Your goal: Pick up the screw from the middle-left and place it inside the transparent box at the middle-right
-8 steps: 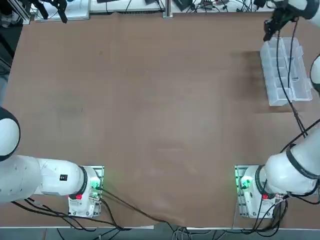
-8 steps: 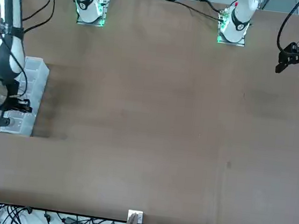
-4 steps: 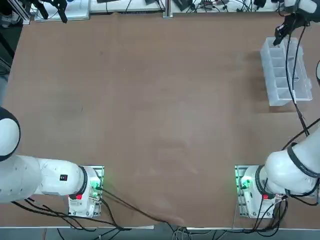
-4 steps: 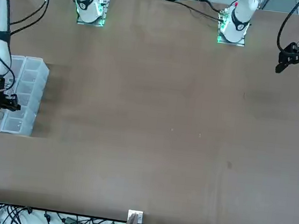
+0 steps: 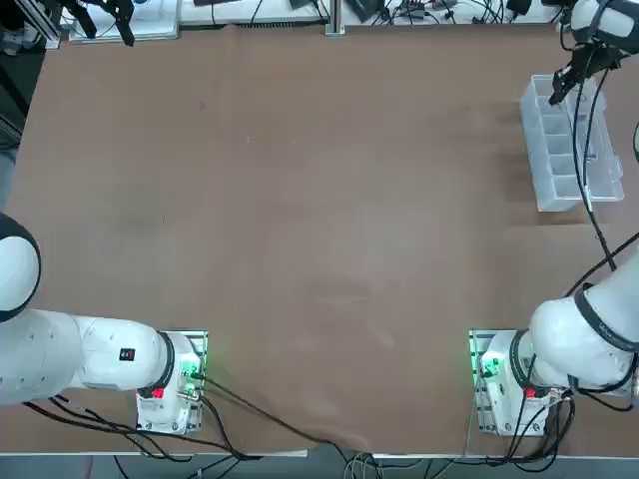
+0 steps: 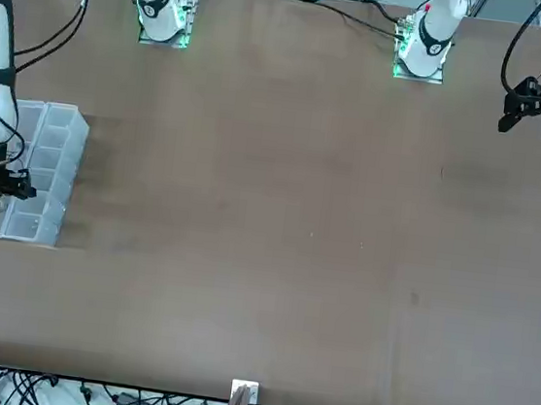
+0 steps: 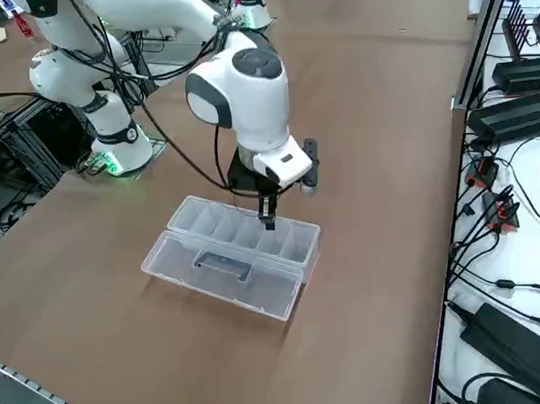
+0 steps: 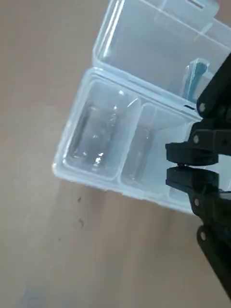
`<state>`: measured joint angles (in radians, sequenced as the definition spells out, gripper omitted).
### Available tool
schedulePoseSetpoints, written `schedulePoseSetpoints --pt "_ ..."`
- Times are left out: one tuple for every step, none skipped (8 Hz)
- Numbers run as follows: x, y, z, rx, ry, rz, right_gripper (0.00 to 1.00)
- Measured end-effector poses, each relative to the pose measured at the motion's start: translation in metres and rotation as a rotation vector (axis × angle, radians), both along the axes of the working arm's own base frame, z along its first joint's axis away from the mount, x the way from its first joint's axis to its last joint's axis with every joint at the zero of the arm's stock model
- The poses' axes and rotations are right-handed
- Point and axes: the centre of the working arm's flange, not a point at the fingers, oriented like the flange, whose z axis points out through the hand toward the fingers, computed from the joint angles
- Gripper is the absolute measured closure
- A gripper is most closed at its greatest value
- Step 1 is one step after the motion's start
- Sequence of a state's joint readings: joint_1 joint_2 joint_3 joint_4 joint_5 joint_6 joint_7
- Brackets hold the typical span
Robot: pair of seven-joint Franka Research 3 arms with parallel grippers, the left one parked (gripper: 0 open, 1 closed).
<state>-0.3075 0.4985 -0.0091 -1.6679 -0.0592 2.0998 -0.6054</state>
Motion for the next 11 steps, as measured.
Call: schedulePoseSetpoints --pt "-0.0019 -0.0050 -0.0034 0.002 0.004 -0.001 0.93" --pt "-0.0027 -0.0063 -0.0042 0.003 0.006 -0.001 0.93" --pt "-0.0036 -0.0060 -0.0057 0.004 0.009 -0.001 0.93" --pt "-0.0057 -0.0063 -0.0088 0.006 0.016 -0.003 0.93" --pt "-0.0079 -0.0072 -0.0118 0.008 0.022 -0.004 0.93" --pt "-0.0093 -0.0086 -0.0132 0.010 0.025 -0.003 0.90" --pt "-0.0097 -0.0096 -0.0133 0.011 0.026 0.003 0.76" --pt "-0.0096 -0.0094 -0.0132 0.011 0.026 0.006 0.59" --pt "-0.0094 -0.0087 -0.0131 0.012 0.025 0.008 0.41" --pt "-0.0089 -0.0086 -0.0119 0.011 0.023 0.009 0.21" --pt "-0.0072 -0.0085 -0.0054 0.008 0.013 0.010 0.03"
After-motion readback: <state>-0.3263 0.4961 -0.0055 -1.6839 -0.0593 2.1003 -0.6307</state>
